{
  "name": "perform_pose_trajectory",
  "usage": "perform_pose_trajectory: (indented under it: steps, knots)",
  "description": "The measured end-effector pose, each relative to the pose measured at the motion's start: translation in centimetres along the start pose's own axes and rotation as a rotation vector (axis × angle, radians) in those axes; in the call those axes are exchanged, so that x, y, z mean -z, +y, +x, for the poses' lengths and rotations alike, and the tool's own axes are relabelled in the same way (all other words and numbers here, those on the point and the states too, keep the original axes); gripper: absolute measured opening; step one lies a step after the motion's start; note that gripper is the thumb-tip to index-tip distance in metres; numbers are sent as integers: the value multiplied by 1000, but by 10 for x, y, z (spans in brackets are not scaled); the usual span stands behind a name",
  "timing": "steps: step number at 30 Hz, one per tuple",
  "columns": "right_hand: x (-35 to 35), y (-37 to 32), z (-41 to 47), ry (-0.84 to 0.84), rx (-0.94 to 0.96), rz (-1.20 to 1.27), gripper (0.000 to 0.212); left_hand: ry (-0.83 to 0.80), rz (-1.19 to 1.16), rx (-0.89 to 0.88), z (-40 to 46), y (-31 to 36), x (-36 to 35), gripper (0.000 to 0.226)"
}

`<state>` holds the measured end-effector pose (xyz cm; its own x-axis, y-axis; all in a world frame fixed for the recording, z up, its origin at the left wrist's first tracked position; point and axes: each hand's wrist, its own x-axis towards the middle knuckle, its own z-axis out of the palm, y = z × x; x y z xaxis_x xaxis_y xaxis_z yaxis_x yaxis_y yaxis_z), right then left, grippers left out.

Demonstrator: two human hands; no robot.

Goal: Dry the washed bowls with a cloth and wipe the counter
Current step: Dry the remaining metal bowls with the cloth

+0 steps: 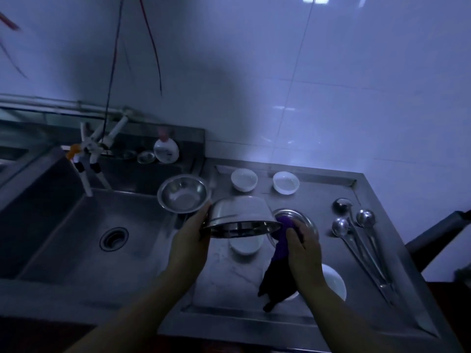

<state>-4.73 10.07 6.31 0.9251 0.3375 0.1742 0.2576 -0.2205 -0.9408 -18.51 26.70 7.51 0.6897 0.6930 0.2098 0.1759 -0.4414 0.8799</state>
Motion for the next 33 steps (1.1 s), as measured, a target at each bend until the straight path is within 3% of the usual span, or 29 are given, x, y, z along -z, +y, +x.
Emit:
perform_pose_trajectory:
  steps: [4,9,11,15,19,21,23,28,33]
  knots:
    - [-1,-16,-13,17,22,27,31,11,-69,-57,-4,12,17,47]
    - [2,-42,-17,164,77,94,28,33,-178,5,2,30,26,52]
    - [2,-58,-18,214,234,125,26,43,-257,23,6,39,28,57]
    - [4,-82,-4,170,748,42,27,29,-297,1,14,59,27,55]
    - [6,-94,29,58,1115,-503,28,41,-412,-23,19,86,20,45]
    - [5,-92,38,11,1114,-758,34,55,-397,-61,19,101,15,46]
    - [5,-85,34,-18,1073,-828,34,63,-431,-51,17,111,7,48]
    - [-11,-76,4,-101,899,-665,46,105,-505,91,16,121,-14,47]
    - [-15,-76,1,-160,1022,-622,68,33,-467,105,21,126,-12,42]
